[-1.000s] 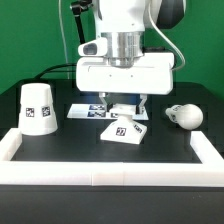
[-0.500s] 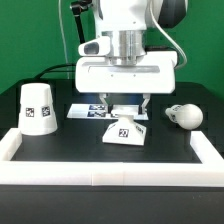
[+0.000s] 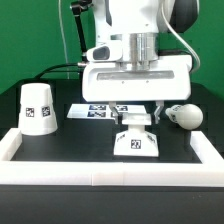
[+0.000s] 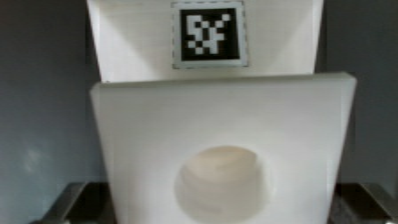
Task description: Assemble lamp
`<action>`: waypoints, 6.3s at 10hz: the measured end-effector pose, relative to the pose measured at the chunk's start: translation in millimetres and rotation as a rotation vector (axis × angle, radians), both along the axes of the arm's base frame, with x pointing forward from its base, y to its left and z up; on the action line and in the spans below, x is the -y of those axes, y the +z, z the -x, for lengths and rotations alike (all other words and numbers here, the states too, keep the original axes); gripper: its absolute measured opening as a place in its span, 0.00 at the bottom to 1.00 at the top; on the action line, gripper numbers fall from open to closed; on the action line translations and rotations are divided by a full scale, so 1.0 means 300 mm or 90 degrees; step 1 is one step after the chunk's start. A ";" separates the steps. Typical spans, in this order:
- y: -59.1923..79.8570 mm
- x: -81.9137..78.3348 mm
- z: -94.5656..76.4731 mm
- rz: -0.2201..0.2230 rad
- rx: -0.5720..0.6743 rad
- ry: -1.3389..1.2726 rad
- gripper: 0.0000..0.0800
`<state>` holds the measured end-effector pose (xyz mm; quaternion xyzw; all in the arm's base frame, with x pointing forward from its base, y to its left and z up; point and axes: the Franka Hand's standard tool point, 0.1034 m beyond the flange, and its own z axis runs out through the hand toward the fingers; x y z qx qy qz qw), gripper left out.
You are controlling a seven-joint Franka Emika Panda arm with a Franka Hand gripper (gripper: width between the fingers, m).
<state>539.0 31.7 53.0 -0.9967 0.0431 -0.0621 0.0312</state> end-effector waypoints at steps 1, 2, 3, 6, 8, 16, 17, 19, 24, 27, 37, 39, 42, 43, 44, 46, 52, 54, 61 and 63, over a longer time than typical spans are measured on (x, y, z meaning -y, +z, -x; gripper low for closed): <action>0.002 -0.007 -0.025 -0.001 -0.005 0.023 0.67; 0.000 -0.006 -0.023 0.000 -0.004 0.022 0.67; 0.001 -0.006 -0.024 0.000 -0.003 0.022 0.67; 0.000 -0.004 -0.026 0.002 -0.001 0.034 0.67; -0.001 -0.027 -0.082 0.010 0.028 0.078 0.67; 0.001 -0.228 -0.225 0.000 0.069 0.104 0.67; 0.001 -0.231 -0.228 0.002 0.069 0.097 0.67; 0.002 -0.231 -0.237 0.003 0.070 0.094 0.67; 0.022 -0.219 -0.219 0.003 0.070 0.090 0.86; 0.070 -0.233 -0.095 0.001 0.060 0.079 0.87; 0.089 -0.276 0.144 -0.006 0.050 0.073 0.87; 0.099 -0.338 0.215 -0.007 0.048 0.104 0.87; 0.100 -0.390 0.258 -0.008 0.047 0.144 0.87; 0.096 -0.383 0.255 -0.005 0.048 0.160 0.87; 0.094 -0.383 0.255 -0.005 0.047 0.158 0.87; 0.095 -0.387 0.257 0.009 0.053 0.245 0.87; 0.082 -0.423 0.298 0.039 0.072 0.445 0.87; 0.077 -0.431 0.306 0.036 0.073 0.431 0.87; 0.030 -0.461 0.417 0.030 0.045 0.422 0.87; 0.031 -0.488 0.424 0.023 -0.058 0.422 0.87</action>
Offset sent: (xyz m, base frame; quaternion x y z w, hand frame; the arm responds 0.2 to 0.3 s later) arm 0.0000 0.0000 0.0000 0.0000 0.0000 0.0000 1.0000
